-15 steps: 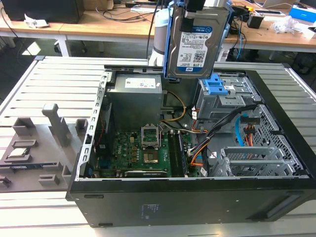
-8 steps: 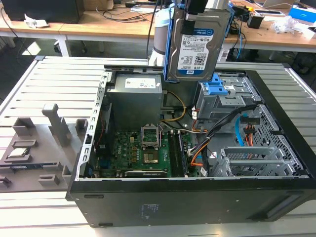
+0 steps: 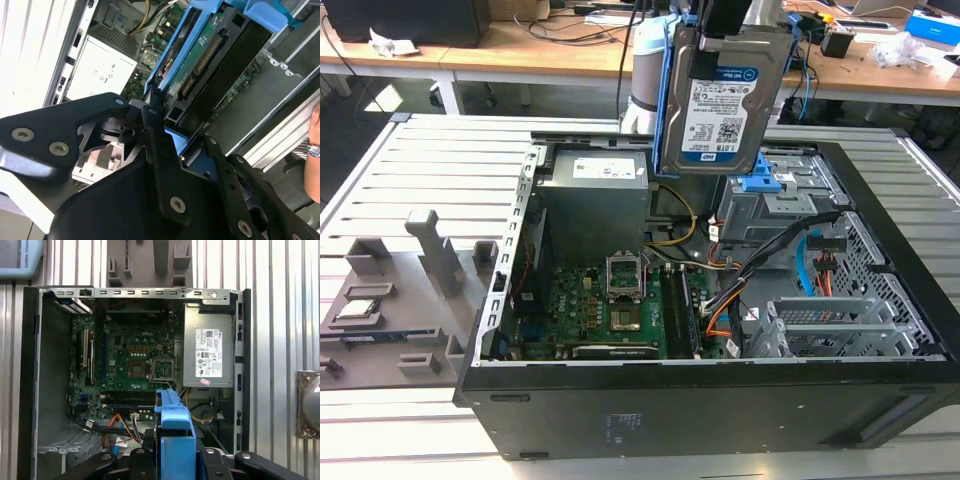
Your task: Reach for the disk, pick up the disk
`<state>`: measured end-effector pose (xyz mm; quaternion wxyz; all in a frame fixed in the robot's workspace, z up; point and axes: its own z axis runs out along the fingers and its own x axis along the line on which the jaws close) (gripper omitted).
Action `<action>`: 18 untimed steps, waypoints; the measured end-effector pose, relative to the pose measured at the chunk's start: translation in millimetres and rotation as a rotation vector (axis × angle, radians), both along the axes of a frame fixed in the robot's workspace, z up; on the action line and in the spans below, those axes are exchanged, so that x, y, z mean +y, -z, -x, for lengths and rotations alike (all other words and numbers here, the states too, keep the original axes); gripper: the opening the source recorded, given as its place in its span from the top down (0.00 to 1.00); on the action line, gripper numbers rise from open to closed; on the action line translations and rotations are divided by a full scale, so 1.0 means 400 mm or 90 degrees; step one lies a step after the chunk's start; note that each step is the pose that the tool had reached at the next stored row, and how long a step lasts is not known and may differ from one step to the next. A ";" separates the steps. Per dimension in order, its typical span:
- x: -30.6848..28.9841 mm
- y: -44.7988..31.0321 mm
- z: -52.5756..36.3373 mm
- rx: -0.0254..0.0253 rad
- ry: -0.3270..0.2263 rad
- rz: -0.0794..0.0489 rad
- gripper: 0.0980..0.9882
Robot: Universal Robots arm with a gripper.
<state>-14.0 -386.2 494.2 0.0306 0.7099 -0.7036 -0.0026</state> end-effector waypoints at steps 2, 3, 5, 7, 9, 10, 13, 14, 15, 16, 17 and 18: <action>-0.011 0.000 0.000 0.0000 0.000 0.000 0.70; -0.014 0.000 0.000 0.0000 0.000 0.000 0.70; -0.023 0.000 0.000 0.0000 0.000 0.000 0.70; -0.031 0.000 0.000 0.0000 0.000 0.000 0.70; -0.042 0.000 0.000 0.0000 0.000 0.000 0.70; -0.048 0.000 0.000 0.0000 0.000 0.000 0.70; -0.059 0.000 0.000 0.0000 0.000 0.000 0.70; -0.065 0.000 0.000 0.0000 0.000 0.000 0.70; -0.069 0.000 0.000 0.0000 0.000 0.000 0.70; -0.074 0.000 0.000 0.0000 0.000 0.000 0.70; -0.079 0.000 0.000 0.0000 0.000 0.000 0.70; -0.083 0.000 0.000 0.0000 0.000 0.000 0.70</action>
